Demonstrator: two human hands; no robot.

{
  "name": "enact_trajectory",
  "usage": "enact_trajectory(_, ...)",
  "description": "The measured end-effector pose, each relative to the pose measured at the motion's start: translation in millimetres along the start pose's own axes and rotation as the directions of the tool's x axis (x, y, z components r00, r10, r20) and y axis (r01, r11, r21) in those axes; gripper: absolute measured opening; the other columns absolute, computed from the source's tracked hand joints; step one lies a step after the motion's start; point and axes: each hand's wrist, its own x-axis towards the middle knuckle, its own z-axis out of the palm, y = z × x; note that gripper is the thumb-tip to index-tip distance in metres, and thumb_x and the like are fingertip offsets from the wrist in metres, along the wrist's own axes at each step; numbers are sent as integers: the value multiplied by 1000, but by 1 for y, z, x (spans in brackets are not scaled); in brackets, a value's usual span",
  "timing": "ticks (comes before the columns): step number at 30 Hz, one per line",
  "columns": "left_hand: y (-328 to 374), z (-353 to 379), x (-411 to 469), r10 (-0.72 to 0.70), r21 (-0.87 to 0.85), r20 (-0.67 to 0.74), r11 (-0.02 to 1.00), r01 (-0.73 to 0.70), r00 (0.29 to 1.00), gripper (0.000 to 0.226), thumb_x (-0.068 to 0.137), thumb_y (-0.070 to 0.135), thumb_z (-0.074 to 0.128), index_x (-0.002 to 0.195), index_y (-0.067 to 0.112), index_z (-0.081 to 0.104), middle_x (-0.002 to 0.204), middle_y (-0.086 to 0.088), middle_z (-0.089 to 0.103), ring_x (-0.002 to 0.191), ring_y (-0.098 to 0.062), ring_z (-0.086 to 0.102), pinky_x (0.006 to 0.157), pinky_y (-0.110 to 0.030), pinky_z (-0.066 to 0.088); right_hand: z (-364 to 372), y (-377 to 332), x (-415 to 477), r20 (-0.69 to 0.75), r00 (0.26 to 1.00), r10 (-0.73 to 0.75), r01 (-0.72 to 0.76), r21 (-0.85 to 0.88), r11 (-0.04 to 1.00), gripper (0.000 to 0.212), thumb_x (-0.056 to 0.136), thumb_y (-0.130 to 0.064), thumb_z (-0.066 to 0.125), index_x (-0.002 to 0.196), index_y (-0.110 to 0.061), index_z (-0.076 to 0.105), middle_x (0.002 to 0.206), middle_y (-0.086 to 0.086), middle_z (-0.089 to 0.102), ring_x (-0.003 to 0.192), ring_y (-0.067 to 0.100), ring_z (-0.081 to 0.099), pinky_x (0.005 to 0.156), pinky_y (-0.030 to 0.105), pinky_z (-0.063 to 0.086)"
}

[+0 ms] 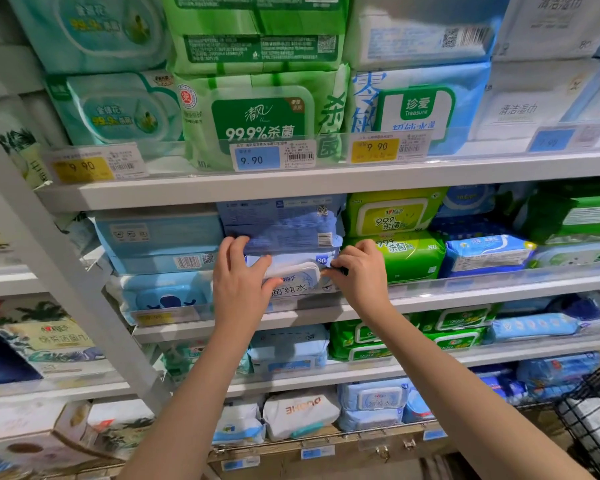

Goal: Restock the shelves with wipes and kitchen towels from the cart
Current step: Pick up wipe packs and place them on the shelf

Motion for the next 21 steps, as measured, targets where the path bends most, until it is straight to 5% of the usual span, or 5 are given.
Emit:
enact_trajectory(6,-1,0,-1,7,5,-14,1000,-7,1000,40,58,33,89,90,13,75,121,-20,55,121,-35,36,89,-53,48,-10,4,3,90,992,-94,101,-81,992,29,48,-18,92,66,-10,71,63,-2,65,68,25,49,62,28,32)
enact_trajectory(17,0,-3,0,14,20,-7,1000,-14,1000,40,58,35,88,90,13,76,120,-20,56,121,-32,34,90,-53,48,-11,5,1,176,972,-156,186,-166,968,59,32,-29,95,74,-11,58,71,3,63,73,30,55,59,33,44)
enact_trajectory(21,0,-2,-1,9,26,-8,1000,-9,1000,41,58,35,88,90,13,76,120,-21,56,121,-33,34,91,-53,47,-5,8,-13,123,985,-120,140,-169,976,64,39,-27,95,91,-9,62,92,6,66,88,32,57,73,37,47)
